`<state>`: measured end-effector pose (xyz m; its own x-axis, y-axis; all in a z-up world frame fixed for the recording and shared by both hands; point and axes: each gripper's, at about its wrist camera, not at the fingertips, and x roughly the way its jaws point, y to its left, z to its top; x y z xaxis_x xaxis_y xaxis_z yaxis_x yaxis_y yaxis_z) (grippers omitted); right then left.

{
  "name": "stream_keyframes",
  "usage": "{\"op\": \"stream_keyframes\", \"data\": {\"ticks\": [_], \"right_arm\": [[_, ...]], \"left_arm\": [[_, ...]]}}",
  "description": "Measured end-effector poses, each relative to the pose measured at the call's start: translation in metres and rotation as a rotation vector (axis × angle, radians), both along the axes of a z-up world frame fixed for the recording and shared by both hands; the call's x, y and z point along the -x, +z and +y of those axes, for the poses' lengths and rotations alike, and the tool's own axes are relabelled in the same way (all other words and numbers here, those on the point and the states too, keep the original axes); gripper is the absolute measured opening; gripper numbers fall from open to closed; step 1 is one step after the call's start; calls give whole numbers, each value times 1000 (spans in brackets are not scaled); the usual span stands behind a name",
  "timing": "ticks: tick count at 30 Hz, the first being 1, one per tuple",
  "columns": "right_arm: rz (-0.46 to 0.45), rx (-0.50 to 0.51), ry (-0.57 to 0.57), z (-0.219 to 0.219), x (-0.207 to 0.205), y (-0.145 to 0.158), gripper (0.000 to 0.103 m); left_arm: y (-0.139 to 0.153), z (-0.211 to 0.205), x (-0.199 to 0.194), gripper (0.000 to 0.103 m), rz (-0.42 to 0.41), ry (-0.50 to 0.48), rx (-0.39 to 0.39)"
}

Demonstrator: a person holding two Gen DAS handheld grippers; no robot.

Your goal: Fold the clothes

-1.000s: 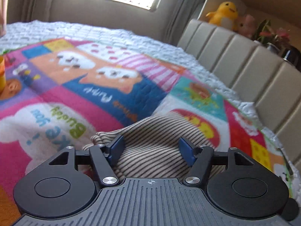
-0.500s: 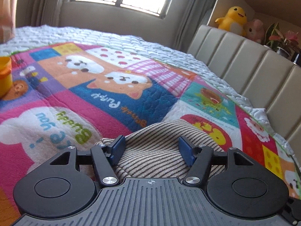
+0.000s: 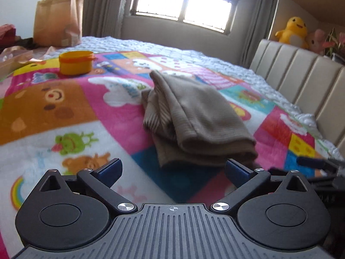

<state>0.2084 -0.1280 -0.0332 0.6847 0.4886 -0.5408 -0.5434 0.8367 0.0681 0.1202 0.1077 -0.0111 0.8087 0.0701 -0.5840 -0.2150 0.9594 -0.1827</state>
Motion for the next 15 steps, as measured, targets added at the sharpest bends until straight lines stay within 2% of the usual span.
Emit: {"op": "stream_keyframes", "data": {"ticks": [3, 6, 8, 9, 10, 13, 14, 15], "right_arm": [[51, 4, 44, -6, -13, 0, 103], [-1, 74, 34, -1, -27, -5, 103], [-58, 173, 37, 9, -40, -14, 103], [-46, 218, 59, 12, -50, -24, 103], [-12, 214, 79, 10, -59, -32, 103], [72, 29, 94, -16, -73, -35, 103], [87, -6, 97, -21, -76, -36, 103], [79, 9, 96, -19, -74, -36, 103]], "left_arm": [[-10, -13, 1, 103, 42, 62, -1], [-15, -18, -7, 103, 36, 139, 9], [-19, -25, -21, 103, 39, 144, -59], [-24, -30, -28, 103, 51, 149, -106], [-37, -35, -37, 103, 90, 170, -158], [-41, -49, -34, 103, 72, 183, -253], [-41, -48, -34, 103, 74, 182, -246], [-41, -46, -34, 103, 75, 182, -239]]}}
